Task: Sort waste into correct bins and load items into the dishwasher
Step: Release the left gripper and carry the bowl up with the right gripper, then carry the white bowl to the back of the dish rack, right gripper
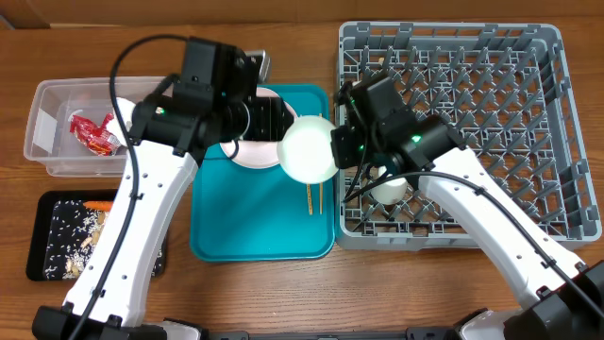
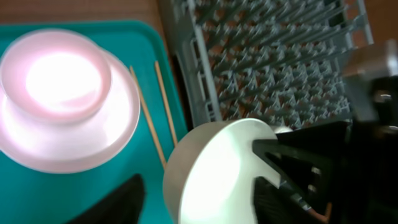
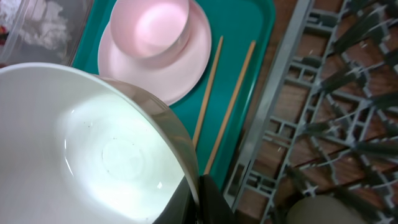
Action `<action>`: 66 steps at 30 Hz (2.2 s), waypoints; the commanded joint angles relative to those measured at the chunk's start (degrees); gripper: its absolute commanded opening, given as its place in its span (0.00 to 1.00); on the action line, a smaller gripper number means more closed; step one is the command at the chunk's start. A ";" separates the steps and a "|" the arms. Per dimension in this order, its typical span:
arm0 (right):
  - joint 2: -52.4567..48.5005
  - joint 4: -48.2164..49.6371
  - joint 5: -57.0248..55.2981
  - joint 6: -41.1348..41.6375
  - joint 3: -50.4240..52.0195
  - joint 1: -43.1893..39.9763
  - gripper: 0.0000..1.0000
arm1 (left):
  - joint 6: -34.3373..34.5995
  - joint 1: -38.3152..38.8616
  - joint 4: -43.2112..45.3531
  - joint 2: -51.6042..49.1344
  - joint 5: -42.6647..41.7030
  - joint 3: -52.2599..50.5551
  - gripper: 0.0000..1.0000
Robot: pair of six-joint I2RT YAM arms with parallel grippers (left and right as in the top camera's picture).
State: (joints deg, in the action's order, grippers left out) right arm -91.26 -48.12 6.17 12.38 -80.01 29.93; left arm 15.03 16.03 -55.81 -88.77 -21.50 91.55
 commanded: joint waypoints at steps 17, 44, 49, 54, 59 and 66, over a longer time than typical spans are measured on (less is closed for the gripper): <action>-6.91 38.47 -39.01 -32.63 0.17 -6.58 0.04 | -1.11 -1.01 3.39 0.79 1.11 5.35 1.00; -23.50 60.94 -36.57 -87.38 0.17 -13.92 0.04 | -1.11 -1.01 3.39 0.76 1.11 5.35 1.00; -23.63 63.34 -36.52 -87.32 0.17 -13.94 0.04 | -1.11 -1.01 3.39 0.76 1.11 5.35 1.00; -23.63 64.74 -36.04 -87.43 0.17 -13.99 0.04 | -1.11 -1.01 3.39 0.76 1.11 5.35 1.00; -23.65 62.75 -35.65 -87.27 0.17 -13.99 0.04 | -1.11 -1.01 3.39 0.76 1.14 5.35 1.00; -24.22 62.62 -35.67 -81.26 0.17 -13.99 0.04 | -1.11 -1.01 3.39 0.76 1.14 5.35 1.00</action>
State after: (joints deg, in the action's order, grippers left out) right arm -114.19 14.28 -30.00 -72.49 -79.64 15.84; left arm 14.63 15.25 -52.49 -88.73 -20.80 95.79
